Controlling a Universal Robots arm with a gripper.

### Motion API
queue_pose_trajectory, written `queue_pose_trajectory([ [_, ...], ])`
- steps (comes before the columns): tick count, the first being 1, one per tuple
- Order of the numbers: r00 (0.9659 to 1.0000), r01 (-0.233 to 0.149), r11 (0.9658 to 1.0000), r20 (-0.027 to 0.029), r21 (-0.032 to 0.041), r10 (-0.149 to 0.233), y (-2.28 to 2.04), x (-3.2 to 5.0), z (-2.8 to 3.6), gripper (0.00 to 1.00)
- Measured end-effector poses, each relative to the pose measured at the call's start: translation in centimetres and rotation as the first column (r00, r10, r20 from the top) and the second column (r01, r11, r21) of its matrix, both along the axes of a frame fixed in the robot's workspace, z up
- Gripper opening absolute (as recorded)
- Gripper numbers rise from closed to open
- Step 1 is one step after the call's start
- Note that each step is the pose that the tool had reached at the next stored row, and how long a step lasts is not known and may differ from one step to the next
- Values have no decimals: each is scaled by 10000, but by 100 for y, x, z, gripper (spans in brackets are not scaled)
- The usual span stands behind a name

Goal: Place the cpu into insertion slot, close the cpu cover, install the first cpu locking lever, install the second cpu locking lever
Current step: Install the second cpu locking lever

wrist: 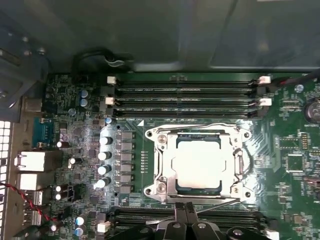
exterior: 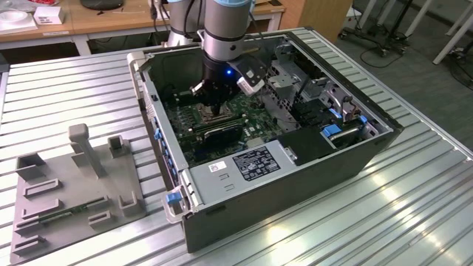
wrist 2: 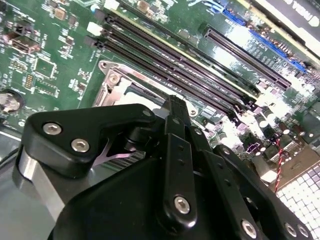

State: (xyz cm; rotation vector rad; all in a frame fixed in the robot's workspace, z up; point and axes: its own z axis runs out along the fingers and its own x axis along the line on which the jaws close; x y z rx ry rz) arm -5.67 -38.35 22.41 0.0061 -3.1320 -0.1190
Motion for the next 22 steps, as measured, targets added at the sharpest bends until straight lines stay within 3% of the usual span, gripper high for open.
queue_pose_trajectory([
  [10,10000,-2,10000,9,-29,2,-29,-91,-68,11],
  [22,10000,-1,10000,10,-32,1,-31,-108,-75,11],
])
